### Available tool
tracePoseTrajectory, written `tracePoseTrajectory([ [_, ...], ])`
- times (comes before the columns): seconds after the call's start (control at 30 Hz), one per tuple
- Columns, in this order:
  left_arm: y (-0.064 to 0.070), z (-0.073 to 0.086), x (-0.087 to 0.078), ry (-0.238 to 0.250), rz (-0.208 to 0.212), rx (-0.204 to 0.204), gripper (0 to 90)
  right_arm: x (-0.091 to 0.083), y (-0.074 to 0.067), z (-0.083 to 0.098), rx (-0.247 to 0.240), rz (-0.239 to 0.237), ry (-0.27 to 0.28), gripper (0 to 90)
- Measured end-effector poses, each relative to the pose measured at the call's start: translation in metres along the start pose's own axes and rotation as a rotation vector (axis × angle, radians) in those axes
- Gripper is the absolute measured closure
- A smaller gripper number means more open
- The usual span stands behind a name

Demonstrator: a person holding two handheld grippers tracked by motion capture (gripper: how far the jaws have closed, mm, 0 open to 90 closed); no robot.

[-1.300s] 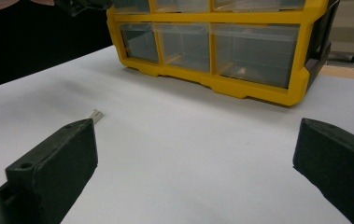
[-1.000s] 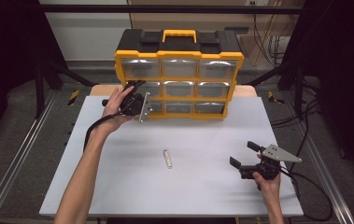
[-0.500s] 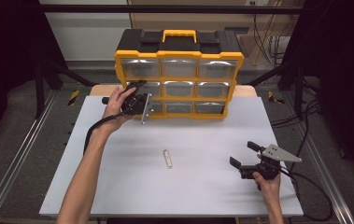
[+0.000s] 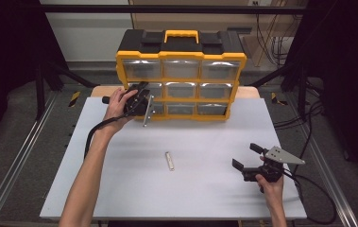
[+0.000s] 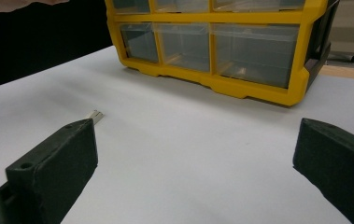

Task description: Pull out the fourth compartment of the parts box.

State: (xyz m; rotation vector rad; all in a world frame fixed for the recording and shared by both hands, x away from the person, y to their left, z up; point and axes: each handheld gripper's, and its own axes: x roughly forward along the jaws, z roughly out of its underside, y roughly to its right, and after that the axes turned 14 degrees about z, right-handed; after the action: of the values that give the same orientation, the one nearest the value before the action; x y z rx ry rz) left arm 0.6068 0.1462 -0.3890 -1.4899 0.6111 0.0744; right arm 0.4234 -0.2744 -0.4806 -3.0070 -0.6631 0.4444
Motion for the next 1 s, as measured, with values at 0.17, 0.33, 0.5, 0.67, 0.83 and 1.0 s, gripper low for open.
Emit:
tracePoseTrajectory([
  [0.17,-0.0007,-0.0003,-0.0003,-0.012,-0.013,0.022,71.1,-0.0004,0.0000,-0.0002,0.005,0.000,-0.003,0.5],
  [0.33,-0.0007,-0.0004,0.0003,-0.016,-0.027,0.041,76.2,-0.0004,-0.0002,-0.0002,0.005,-0.001,-0.003,0.5],
  [0.5,0.0009,-0.0016,0.0008,-0.033,-0.037,0.070,76.7,-0.0004,0.0000,-0.0002,0.004,-0.002,0.000,0.5],
  [0.67,0.0007,-0.0018,0.0007,-0.036,-0.039,0.076,77.3,0.0003,-0.0004,0.0001,0.003,-0.005,0.000,0.5],
  [0.83,0.0018,-0.0006,0.0008,-0.025,-0.047,0.075,77.7,-0.0002,0.0000,-0.0001,0.005,-0.002,0.002,0.5],
  [1.0,0.0011,0.0002,-0.0004,-0.023,-0.044,0.072,77.9,0.0005,-0.0002,0.0003,0.000,-0.003,-0.001,0.5],
])
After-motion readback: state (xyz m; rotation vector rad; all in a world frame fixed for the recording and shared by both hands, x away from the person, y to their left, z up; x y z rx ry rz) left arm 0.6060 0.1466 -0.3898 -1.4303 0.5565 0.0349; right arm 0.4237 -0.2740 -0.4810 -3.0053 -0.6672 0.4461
